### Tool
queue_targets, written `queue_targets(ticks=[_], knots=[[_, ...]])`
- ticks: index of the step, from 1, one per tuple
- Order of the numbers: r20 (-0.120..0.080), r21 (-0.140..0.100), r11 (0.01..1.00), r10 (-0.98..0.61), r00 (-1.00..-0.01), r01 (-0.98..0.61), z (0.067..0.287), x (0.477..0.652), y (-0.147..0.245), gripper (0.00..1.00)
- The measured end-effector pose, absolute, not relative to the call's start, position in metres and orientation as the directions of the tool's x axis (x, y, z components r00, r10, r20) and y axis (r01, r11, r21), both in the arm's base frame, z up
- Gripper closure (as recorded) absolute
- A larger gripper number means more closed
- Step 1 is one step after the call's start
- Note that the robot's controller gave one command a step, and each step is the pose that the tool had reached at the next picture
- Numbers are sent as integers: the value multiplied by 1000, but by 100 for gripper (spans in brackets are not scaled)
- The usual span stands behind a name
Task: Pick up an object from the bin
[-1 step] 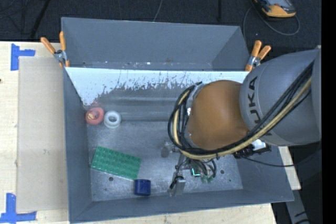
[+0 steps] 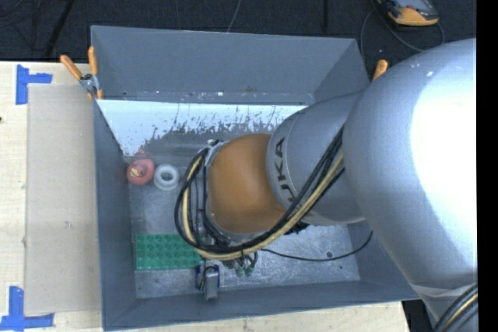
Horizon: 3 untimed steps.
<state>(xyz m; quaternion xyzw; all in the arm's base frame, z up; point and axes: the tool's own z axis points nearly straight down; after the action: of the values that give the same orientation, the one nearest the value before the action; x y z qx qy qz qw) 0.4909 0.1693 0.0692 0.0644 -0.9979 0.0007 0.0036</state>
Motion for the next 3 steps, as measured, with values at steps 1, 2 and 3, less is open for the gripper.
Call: queue_targets(ticks=[1, 2, 3], knots=[[-2, 3, 997, -82, -997, -82, 101, 489, 219, 0], [0, 0, 982, 187, -982, 187, 109, 509, 214, 0], [4, -4, 942, 336, -942, 336, 68, 504, 202, 0]])
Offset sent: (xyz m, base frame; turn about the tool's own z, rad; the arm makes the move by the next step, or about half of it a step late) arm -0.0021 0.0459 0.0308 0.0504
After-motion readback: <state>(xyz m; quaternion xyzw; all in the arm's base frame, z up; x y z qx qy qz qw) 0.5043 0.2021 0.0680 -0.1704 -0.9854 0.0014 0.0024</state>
